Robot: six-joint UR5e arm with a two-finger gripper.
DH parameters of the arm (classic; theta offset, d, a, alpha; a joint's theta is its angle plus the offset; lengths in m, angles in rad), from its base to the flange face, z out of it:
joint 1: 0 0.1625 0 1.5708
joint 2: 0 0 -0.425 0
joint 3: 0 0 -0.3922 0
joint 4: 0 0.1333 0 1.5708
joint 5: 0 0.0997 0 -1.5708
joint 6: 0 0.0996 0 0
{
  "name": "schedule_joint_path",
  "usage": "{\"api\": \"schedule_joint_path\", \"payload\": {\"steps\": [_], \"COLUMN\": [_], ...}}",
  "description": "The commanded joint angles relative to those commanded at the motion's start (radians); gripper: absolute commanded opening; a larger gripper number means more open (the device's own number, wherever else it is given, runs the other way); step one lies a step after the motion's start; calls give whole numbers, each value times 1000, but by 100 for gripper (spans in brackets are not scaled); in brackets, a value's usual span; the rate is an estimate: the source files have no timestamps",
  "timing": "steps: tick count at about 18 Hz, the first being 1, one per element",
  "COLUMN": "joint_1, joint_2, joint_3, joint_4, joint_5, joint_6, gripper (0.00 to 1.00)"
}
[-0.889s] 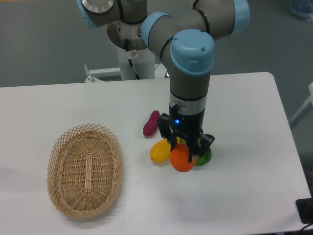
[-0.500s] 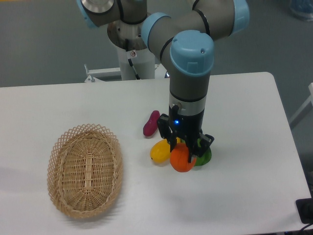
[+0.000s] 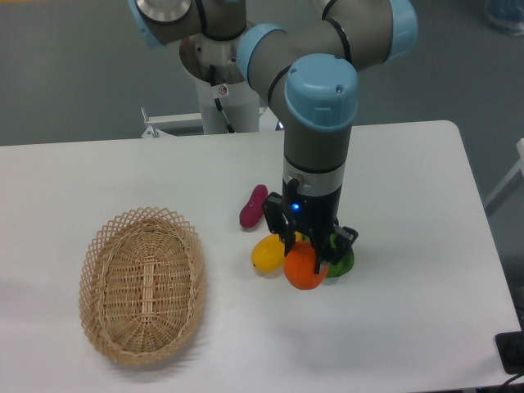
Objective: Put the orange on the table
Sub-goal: 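Close the gripper around the orange in the fruit cluster, then lift the orange and carry it away from the other fruits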
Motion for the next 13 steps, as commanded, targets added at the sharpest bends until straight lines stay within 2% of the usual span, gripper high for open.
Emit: {"api": "schedule_joint_path", "payload": {"steps": [4, 8, 12, 13], "joint_1": [-2, -8, -23, -25], "joint_2": [-5, -28, -78, -101], "joint_3": [0, -6, -8, -11], "joint_4": [3, 37, 122, 161], "joint_5": [2, 3, 8, 11], "joint_6": [-2, -17, -90, -121], "gripper": [34, 34, 34, 34]}}
